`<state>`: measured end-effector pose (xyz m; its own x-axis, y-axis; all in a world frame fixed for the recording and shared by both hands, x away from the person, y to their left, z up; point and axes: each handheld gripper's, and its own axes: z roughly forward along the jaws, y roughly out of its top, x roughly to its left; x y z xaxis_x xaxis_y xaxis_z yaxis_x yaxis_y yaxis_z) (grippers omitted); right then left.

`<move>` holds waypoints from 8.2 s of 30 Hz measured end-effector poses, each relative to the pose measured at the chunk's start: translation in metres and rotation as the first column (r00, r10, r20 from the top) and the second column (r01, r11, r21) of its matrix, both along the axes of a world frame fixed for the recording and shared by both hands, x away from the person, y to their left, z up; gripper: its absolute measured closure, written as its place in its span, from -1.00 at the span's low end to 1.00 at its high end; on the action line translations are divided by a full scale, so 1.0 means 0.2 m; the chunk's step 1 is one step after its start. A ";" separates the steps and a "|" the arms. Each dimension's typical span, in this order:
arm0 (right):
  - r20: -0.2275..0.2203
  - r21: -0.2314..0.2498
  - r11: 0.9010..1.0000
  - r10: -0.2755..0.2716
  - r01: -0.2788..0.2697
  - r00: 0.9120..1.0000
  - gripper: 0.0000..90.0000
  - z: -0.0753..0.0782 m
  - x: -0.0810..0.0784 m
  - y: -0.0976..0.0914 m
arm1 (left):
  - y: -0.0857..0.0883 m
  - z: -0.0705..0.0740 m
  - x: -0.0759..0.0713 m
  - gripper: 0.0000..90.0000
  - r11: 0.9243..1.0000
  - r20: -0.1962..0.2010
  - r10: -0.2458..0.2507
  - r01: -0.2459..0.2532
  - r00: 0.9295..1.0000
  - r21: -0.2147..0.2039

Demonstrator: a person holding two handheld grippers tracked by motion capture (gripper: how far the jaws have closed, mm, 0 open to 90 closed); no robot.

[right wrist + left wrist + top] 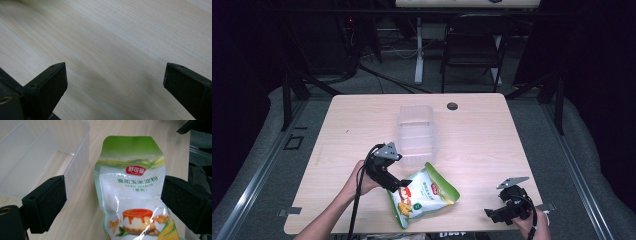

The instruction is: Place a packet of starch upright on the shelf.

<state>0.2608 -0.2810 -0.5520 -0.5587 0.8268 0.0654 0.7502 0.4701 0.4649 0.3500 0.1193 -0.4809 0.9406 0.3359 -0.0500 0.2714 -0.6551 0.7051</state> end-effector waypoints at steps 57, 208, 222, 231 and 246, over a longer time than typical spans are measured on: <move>0.008 0.003 1.000 -0.009 0.009 1.000 -0.90 0.00 -0.01 0.00 | -0.34 -0.10 0.13 0.30 0.973 0.050 -0.211 0.204 0.976 0.109; 0.000 -0.008 1.000 0.007 -0.007 1.000 -0.90 0.00 0.00 0.01 | 0.53 -0.10 -0.02 1.00 0.951 -0.021 0.310 -0.310 0.950 0.007; -0.002 -0.001 1.000 0.005 -0.005 1.000 -0.90 0.00 0.00 0.01 | 0.55 0.02 -0.03 1.00 0.949 0.047 0.316 -0.315 0.948 -0.023; -0.003 -0.004 1.000 -0.001 0.001 1.000 -0.90 0.00 0.00 0.01 | 0.54 0.08 -0.04 1.00 0.952 0.094 0.305 -0.306 0.948 -0.005; 0.000 -0.004 1.000 -0.005 0.005 1.000 -0.90 0.00 0.00 0.01 | 0.51 0.22 -0.07 1.00 0.967 0.188 0.249 -0.254 0.950 0.005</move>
